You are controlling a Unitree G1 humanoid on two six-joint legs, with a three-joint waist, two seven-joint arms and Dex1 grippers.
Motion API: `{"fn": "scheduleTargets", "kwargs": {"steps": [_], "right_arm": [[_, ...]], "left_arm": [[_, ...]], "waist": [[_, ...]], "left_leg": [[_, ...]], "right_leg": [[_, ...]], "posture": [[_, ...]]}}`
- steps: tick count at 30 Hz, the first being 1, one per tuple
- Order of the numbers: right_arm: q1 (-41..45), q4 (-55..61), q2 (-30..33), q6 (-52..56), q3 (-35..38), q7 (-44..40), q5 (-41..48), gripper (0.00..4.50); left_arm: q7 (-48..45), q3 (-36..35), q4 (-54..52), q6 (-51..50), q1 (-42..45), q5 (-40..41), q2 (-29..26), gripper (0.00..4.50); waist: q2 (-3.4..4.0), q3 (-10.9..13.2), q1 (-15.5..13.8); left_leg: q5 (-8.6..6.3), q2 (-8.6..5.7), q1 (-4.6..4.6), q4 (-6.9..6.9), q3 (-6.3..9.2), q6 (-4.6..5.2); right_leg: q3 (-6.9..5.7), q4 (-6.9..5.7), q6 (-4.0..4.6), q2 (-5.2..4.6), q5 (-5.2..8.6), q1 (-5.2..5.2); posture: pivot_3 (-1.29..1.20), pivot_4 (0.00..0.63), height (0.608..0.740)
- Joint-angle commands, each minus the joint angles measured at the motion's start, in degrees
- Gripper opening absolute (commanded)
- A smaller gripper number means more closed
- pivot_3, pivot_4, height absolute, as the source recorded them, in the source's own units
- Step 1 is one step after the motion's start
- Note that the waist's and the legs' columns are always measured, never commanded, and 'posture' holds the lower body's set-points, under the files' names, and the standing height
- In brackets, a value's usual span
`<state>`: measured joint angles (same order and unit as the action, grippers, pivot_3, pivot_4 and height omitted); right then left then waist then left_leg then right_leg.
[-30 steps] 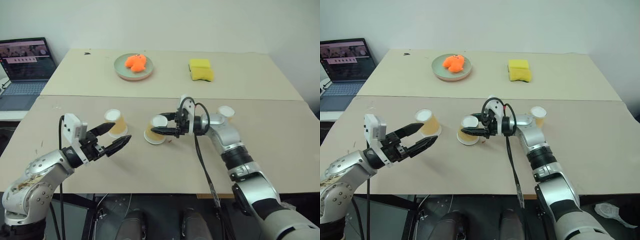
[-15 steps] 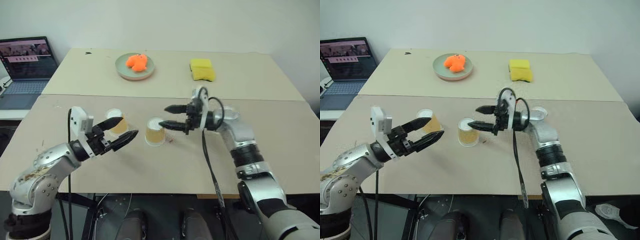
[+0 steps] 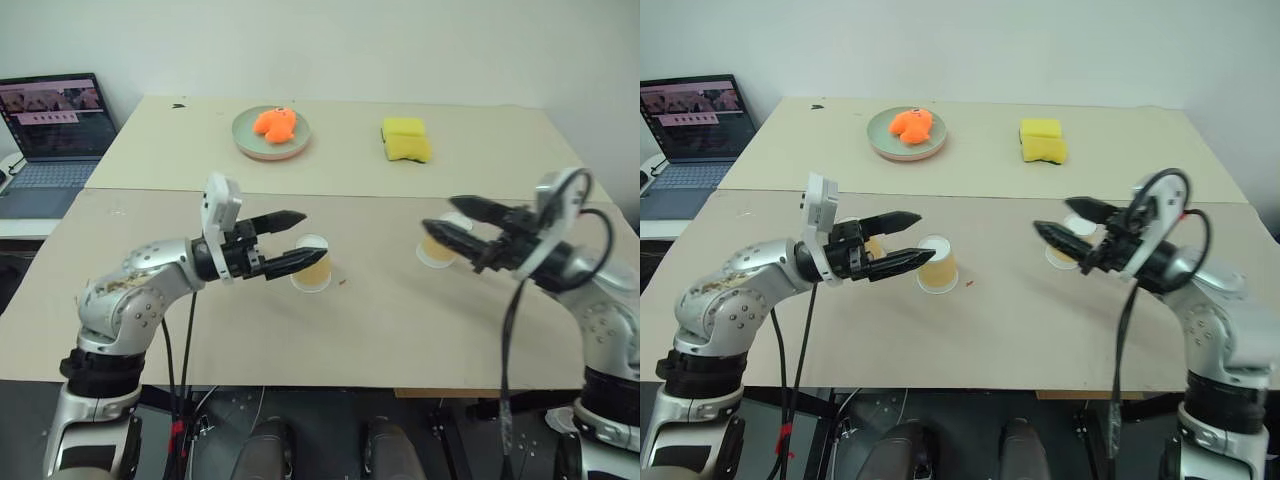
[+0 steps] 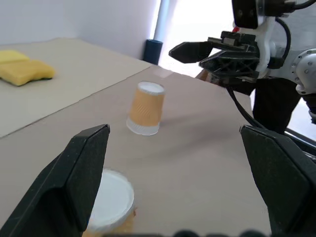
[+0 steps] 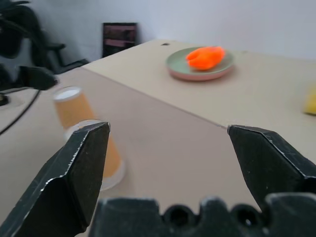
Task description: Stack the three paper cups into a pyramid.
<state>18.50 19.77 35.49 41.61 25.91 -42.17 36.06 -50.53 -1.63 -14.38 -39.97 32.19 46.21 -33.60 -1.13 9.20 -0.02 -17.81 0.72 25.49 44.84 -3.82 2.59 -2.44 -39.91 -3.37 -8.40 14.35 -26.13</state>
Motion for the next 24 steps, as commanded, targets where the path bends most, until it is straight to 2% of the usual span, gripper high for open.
{"fn": "scheduleTargets", "kwargs": {"steps": [1, 3, 6, 11, 15, 24], "right_arm": [[-8.3, 0.1, 2.1, -6.8, 0.9, 4.9, -8.9, 4.46], [-10.8, -2.5, 2.6, -10.9, -2.1, 6.2, -13.8, 4.46], [-11.1, -5.5, 2.0, -14.7, -4.2, 6.4, -16.0, 4.46], [-3.7, -17.2, 1.2, -21.0, -9.5, 7.6, -20.7, 4.46], [2.5, -24.1, 1.0, -23.2, -11.1, 6.4, -20.6, 4.46], [7.7, -30.8, 0.2, -25.4, -13.6, 3.0, -19.8, 4.46]], "left_arm": [[-3.2, 1.8, 1.0, 1.3, 3.4, -0.5, 1.7, 4.50], [-4.5, 3.0, 1.4, 1.9, 3.7, -1.5, 2.3, 4.50], [-6.0, 4.2, 1.4, 2.5, 3.6, -2.9, 2.8, 4.50], [-6.8, 5.2, 2.4, 3.9, 3.1, -5.1, 3.5, 4.50], [-6.2, 4.3, 1.5, 3.5, 1.6, -5.5, 3.5, 4.50], [-3.8, 1.9, -1.0, 2.9, -1.8, -5.1, 3.2, 4.50]], "waist": [[-0.01, 0.0, -0.3], [-0.01, 0.0, -0.2], [0.00, 0.0, 0.5], [0.00, 0.0, 1.0], [0.01, 0.0, 0.9], [0.00, 0.0, 0.5]], "left_leg": [[0.00, -0.01, 0.00, 0.01, 0.00, 0.00], [0.02, -0.04, 0.00, 0.01, -0.08, -0.03], [0.03, -0.04, -0.03, 0.01, -0.17, -0.04], [-0.03, 0.00, -0.15, 0.00, -0.16, 0.07], [0.00, 0.02, -0.13, -0.01, -0.15, 0.02], [0.02, 0.00, 0.03, 0.04, -0.14, -0.02]], "right_leg": [[-0.01, 0.06, -0.01, -0.01, 0.00, 0.05], [0.06, 0.12, -0.03, -0.01, 0.00, 0.06], [0.17, 0.06, -0.04, -0.01, -0.01, -0.01], [0.19, -0.02, -0.01, 0.05, -0.03, 0.01], [0.18, 0.00, -0.01, 0.07, -0.02, -0.01], [0.13, 0.12, -0.06, -0.03, -0.02, -0.02]], "posture": [[0.00, 0.150, 0.673], [0.00, 0.150, 0.673], [0.00, 0.150, 0.673], [0.00, 0.150, 0.673], [0.00, 0.150, 0.673], [0.00, 0.150, 0.673]]}}
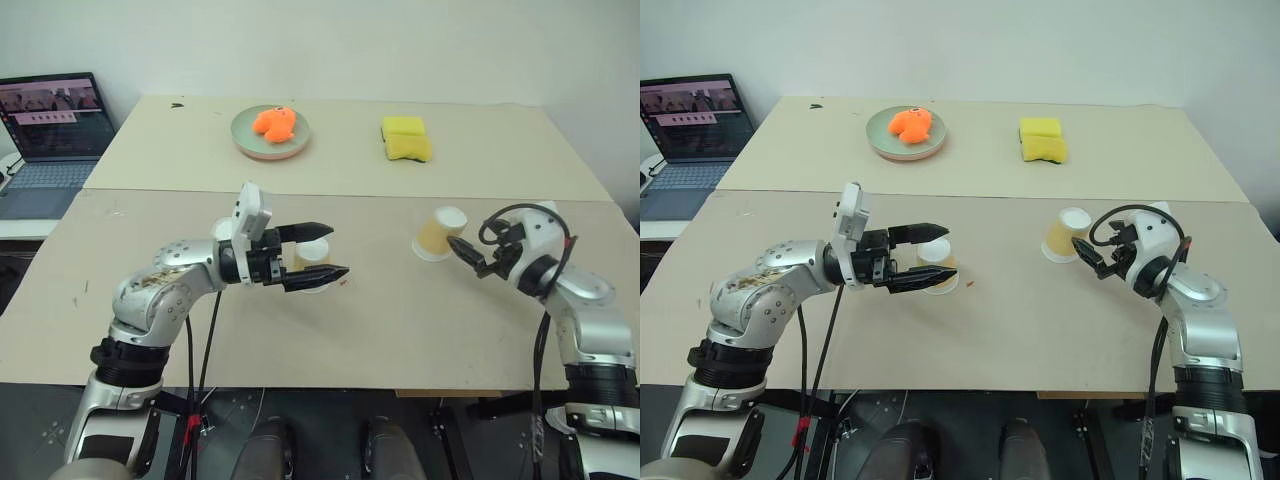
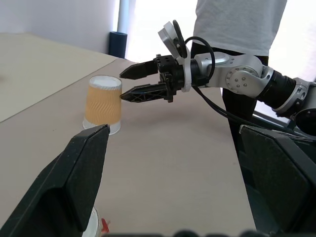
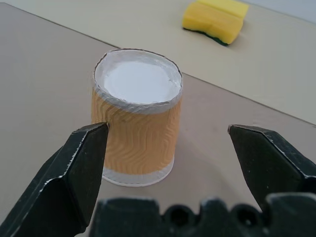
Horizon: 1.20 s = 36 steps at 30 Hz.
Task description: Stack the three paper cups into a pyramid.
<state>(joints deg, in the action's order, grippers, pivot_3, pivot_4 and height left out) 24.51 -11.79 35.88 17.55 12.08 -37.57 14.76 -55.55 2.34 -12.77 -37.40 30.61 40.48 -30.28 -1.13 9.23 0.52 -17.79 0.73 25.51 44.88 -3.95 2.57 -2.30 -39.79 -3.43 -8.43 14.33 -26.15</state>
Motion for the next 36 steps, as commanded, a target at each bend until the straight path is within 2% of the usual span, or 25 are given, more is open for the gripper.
{"fn": "scheduleTargets", "kwargs": {"steps": [1, 6, 27, 28, 30, 32, 33, 36], "right_arm": [[1.7, 1.6, -0.3, -0.8, 0.2, -2.3, 2.2, 4.46], [3.5, 1.9, -0.3, 0.5, 1.8, -3.5, 4.8, 4.46], [11.2, -11.5, -2.4, -5.8, -1.6, -6.0, 2.4, 4.46], [11.5, -12.1, -2.5, -6.3, -1.7, -6.1, 2.2, 3.96], [12.3, -13.1, -2.8, -7.0, -2.0, -6.8, 2.0, 3.49], [13.1, -14.2, -3.1, -7.3, -2.1, -7.0, 1.9, 2.81], [13.4, -14.5, -3.2, -7.2, -2.0, -6.9, 1.9, 2.61], [14.4, -14.5, -3.1, -6.4, -1.8, -7.1, 2.2, 2.61]], "left_arm": [[1.7, -2.6, -2.9, 0.0, -0.4, 1.0, -0.1, 4.50], [3.2, -4.6, -3.2, -1.1, -1.0, 2.3, -0.3, 4.50], [7.4, -7.4, -5.3, -3.0, -3.2, 4.5, -0.2, 4.50], [7.6, -7.5, -5.4, -3.0, -3.3, 4.6, -0.1, 4.50], [8.6, -8.2, -5.9, -3.2, -4.0, 5.0, -0.2, 4.50], [9.6, -9.2, -6.4, -3.4, -4.9, 5.6, -0.5, 4.50], [10.0, -9.8, -6.7, -3.6, -5.4, 5.9, -0.8, 4.50], [10.9, -12.3, -7.8, -4.3, -7.7, 6.8, -2.3, 4.50]], "waist": [[0.00, 0.0, 0.0], [0.00, 0.0, 0.2], [0.00, 0.0, 0.2], [0.00, 0.0, 0.2], [0.00, 0.0, 0.2], [0.00, 0.0, 0.2], [0.00, 0.0, 0.2], [0.01, 0.0, 0.3]], "left_leg": [[0.00, 0.00, 0.00, 0.00, 0.01, 0.00], [0.00, 0.00, 0.00, -0.01, 0.01, 0.00], [0.03, 0.01, -0.02, -0.01, 0.01, -0.05], [0.03, 0.01, -0.01, -0.01, 0.01, -0.06], [0.03, 0.00, -0.01, -0.01, 0.00, -0.06], [0.03, 0.01, -0.01, -0.01, 0.01, -0.06], [0.03, 0.01, -0.01, -0.01, 0.01, -0.06], [0.04, 0.02, -0.01, -0.01, 0.01, -0.07]], "right_leg": [[-0.01, -0.03, 0.00, 0.00, 0.00, -0.01], [0.00, -0.02, 0.00, 0.01, 0.00, 0.00], [-0.01, -0.06, 0.00, 0.01, 0.00, -0.02], [-0.01, -0.06, 0.00, 0.01, 0.00, -0.02], [-0.01, -0.05, 0.00, 0.01, 0.00, -0.02], [-0.01, -0.04, 0.00, 0.01, 0.00, -0.02], [-0.01, -0.04, 0.00, 0.01, 0.00, -0.02], [-0.01, -0.06, 0.00, 0.00, 0.00, -0.02]], "posture": [[0.00, 0.150, 0.673], [0.00, 0.150, 0.673], [0.00, 0.150, 0.673], [0.00, 0.150, 0.673], [0.00, 0.150, 0.673], [0.00, 0.150, 0.673], [0.00, 0.150, 0.673], [0.00, 0.150, 0.673]]}}
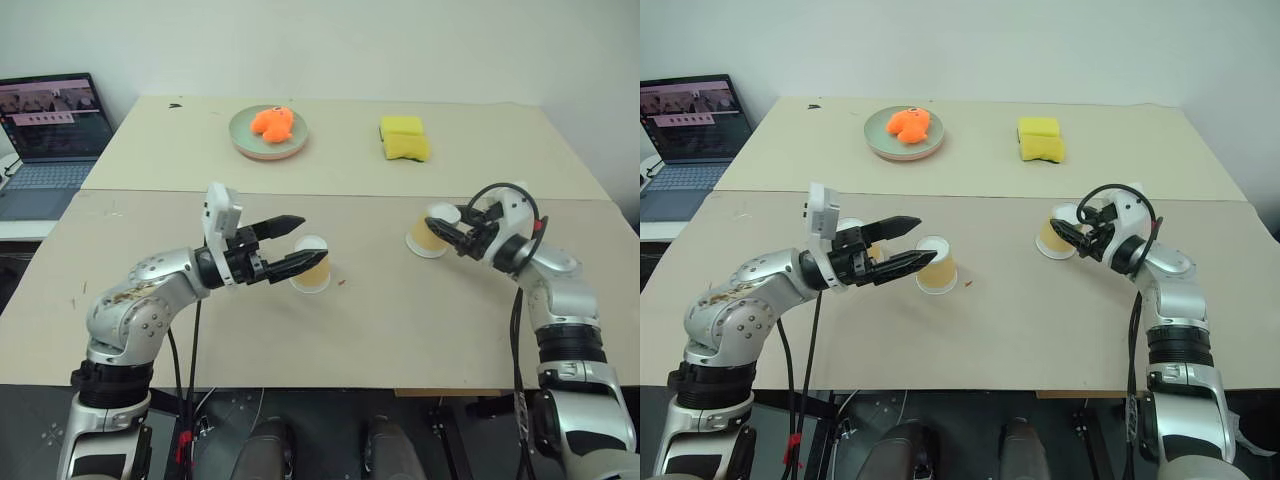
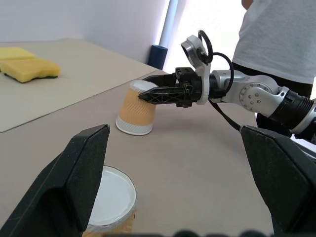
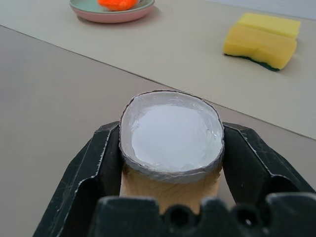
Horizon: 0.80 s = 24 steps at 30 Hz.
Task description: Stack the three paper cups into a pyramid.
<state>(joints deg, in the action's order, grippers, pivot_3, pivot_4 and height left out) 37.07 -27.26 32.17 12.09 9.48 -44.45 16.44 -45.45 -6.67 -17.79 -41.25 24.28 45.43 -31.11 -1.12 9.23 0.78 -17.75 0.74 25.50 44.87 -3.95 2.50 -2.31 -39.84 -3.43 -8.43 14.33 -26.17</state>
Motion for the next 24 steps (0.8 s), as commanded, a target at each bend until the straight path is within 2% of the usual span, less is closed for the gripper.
{"fn": "scheduleTargets", "kwargs": {"steps": [1, 5, 8, 10, 13, 17, 24], "right_arm": [[2.1, 1.7, 0.7, -0.3, 0.9, -0.7, 0.9, 2.61], [3.9, 9.6, 0.8, 7.9, 2.2, -6.2, 9.0, 2.61], [3.2, 17.4, 2.8, 17.2, -0.6, -14.1, 15.4, 2.61], [2.3, 20.0, 3.9, 19.6, -4.1, -18.2, 15.4, 2.61], [2.0, 20.6, 4.0, 19.1, -9.2, -21.5, 12.9, 2.61], [2.9, 17.8, 1.7, 12.8, -14.6, -23.4, 8.1, 2.61], [4.6, 12.0, -2.5, 2.9, -17.2, -23.6, 2.7, 2.61]], "left_arm": [[0.9, -4.2, -3.2, -0.7, -2.3, 1.9, -2.2, 4.50], [1.2, -8.2, -4.1, -0.8, -6.5, 2.3, -5.5, 4.50], [1.9, -9.9, -5.0, -0.8, -8.4, 2.8, -6.5, 4.50], [2.8, -10.1, -5.9, -0.6, -9.1, 2.9, -6.3, 4.50], [4.2, -10.3, -7.7, -0.6, -10.1, 3.5, -5.6, 4.50], [5.2, -10.3, -10.5, -0.5, -12.8, 4.1, -5.5, 4.50], [8.1, -11.3, -12.1, -0.6, -13.6, 6.3, -4.9, 4.50]], "waist": [[0.00, 0.0, 0.0], [0.03, 0.0, 0.1], [0.04, 0.0, 0.1], [0.04, 0.0, -0.1], [0.01, 0.0, -0.3], [0.00, 0.0, -0.1], [-0.01, 0.0, -0.1]], "left_leg": [[0.00, 0.00, 0.00, 0.00, 0.00, -0.01], [0.00, 0.03, 0.00, -0.01, 0.01, 0.00], [0.00, 0.04, 0.01, -0.01, 0.01, 0.00], [-0.01, 0.05, 0.01, -0.01, 0.04, 0.02], [-0.06, 0.01, -0.01, 0.00, 0.08, 0.09], [-0.03, 0.00, 0.00, -0.02, 0.07, 0.05], [0.02, 0.00, -0.01, -0.02, 0.08, -0.04]], "right_leg": [[0.00, -0.01, 0.00, 0.00, 0.00, 0.00], [0.00, -0.01, 0.00, 0.00, 0.00, -0.03], [0.00, -0.03, 0.00, 0.00, 0.00, -0.05], [-0.02, -0.01, 0.00, 0.00, 0.00, -0.04], [-0.08, 0.07, 0.01, -0.02, -0.01, 0.09], [-0.07, 0.06, 0.01, -0.02, -0.01, 0.03], [-0.07, -0.02, 0.01, -0.02, -0.01, 0.01]], "posture": [[0.00, 0.150, 0.673], [0.00, 0.150, 0.673], [0.00, 0.150, 0.673], [0.00, 0.150, 0.673], [0.00, 0.150, 0.673], [0.00, 0.150, 0.673], [0.00, 0.150, 0.673]]}}
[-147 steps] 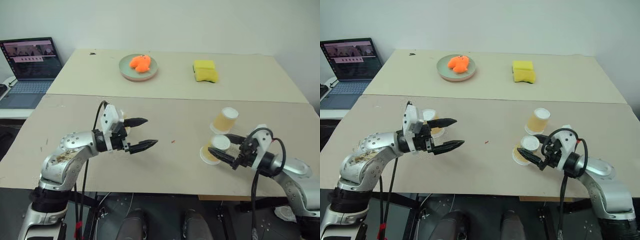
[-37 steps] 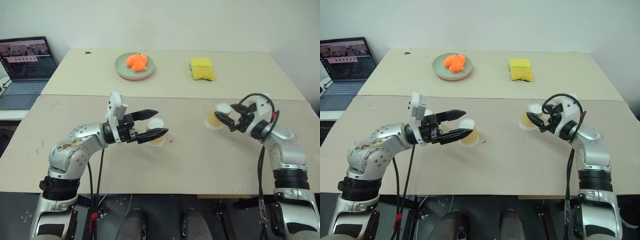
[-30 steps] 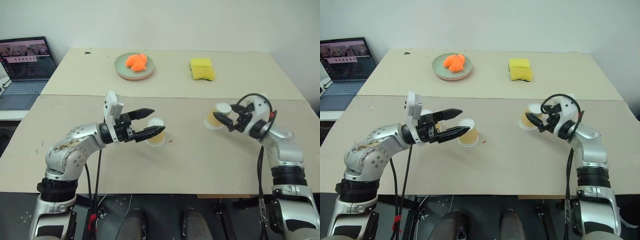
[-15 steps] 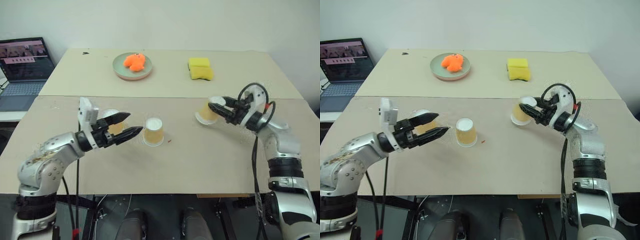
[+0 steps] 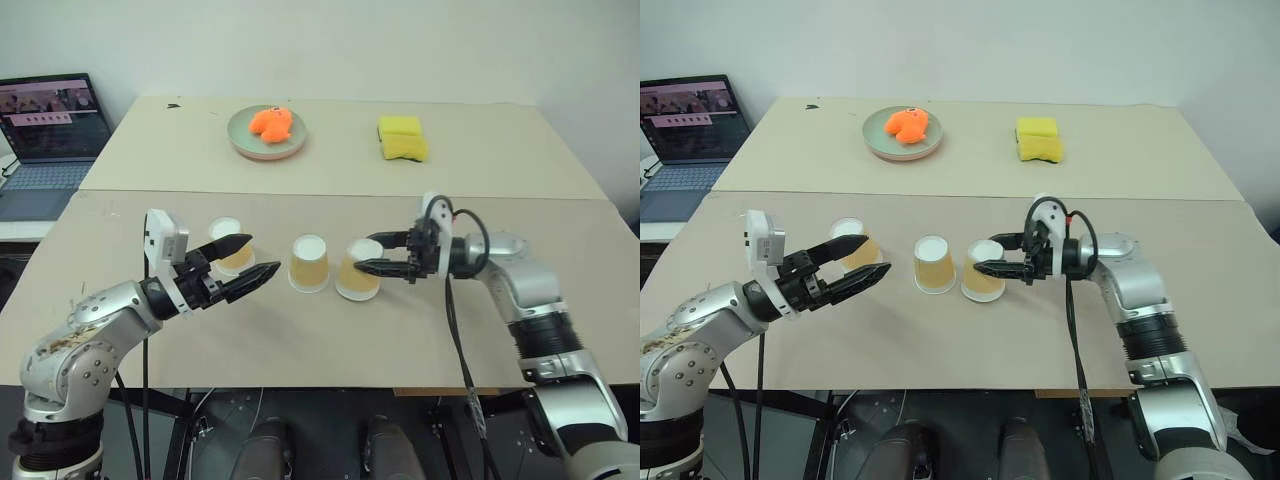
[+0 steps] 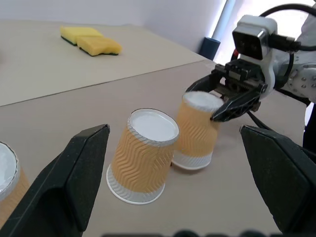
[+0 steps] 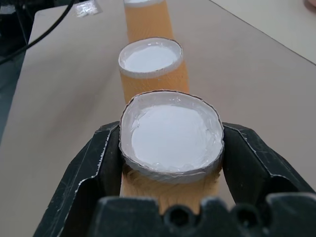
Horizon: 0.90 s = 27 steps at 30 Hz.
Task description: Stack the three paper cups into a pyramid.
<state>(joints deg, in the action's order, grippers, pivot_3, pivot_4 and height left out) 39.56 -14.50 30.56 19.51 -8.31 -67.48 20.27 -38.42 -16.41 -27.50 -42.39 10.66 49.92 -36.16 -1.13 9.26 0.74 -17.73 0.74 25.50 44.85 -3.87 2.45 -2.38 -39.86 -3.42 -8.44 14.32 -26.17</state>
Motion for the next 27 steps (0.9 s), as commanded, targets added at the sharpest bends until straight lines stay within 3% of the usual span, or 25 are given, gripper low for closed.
{"fn": "scheduleTargets", "kwargs": {"steps": [1, 12, 14, 17, 27], "right_arm": [[2.5, -1.4, -1.4, -5.0, 0.6, -0.6, -1.3, 2.61], [4.0, -5.9, -3.0, -8.0, 2.2, 0.3, -2.5, 2.61], [4.2, -6.6, -3.2, -8.0, 2.5, 0.3, -2.5, 3.61], [4.4, -7.2, -3.2, -8.1, 2.3, 1.8, -3.9, 4.49], [4.3, -1.9, 2.3, 5.3, 6.3, -3.1, 3.5, 4.49]], "left_arm": [[1.4, -1.6, -2.4, 0.6, 0.1, 2.0, 0.2, 4.50], [2.9, -1.0, -2.0, 1.2, 1.2, 3.1, 0.4, 4.50], [3.0, -0.8, -1.7, 1.2, 1.7, 3.1, 0.6, 4.50], [3.2, -1.0, -1.5, 1.2, 2.2, 3.3, 0.7, 4.50], [3.1, -1.4, 0.1, 1.0, 3.0, 4.1, 1.2, 4.50]], "waist": [[0.00, 0.0, 0.0], [0.00, 0.0, 0.0], [0.00, 0.0, 0.0], [0.00, 0.0, 0.0], [0.00, 0.0, -0.2]], "left_leg": [[0.00, 0.00, 0.00, 0.00, 0.00, 0.00], [0.01, 0.00, 0.00, 0.00, 0.00, -0.02], [0.01, 0.00, 0.00, 0.00, 0.00, -0.03], [0.01, -0.01, 0.00, 0.00, 0.00, -0.03], [0.01, -0.01, 0.02, 0.00, 0.01, -0.01]], "right_leg": [[0.00, 0.00, 0.00, 0.00, 0.00, 0.00], [-0.01, 0.01, 0.00, 0.00, 0.00, 0.00], [-0.01, 0.01, 0.00, 0.00, 0.00, 0.00], [-0.01, 0.01, 0.00, 0.00, 0.00, 0.00], [-0.01, 0.04, 0.00, 0.00, 0.00, 0.01]], "posture": [[0.00, 0.150, 0.673], [0.00, 0.150, 0.673], [0.00, 0.150, 0.673], [0.00, 0.150, 0.673], [0.00, 0.150, 0.673]]}}
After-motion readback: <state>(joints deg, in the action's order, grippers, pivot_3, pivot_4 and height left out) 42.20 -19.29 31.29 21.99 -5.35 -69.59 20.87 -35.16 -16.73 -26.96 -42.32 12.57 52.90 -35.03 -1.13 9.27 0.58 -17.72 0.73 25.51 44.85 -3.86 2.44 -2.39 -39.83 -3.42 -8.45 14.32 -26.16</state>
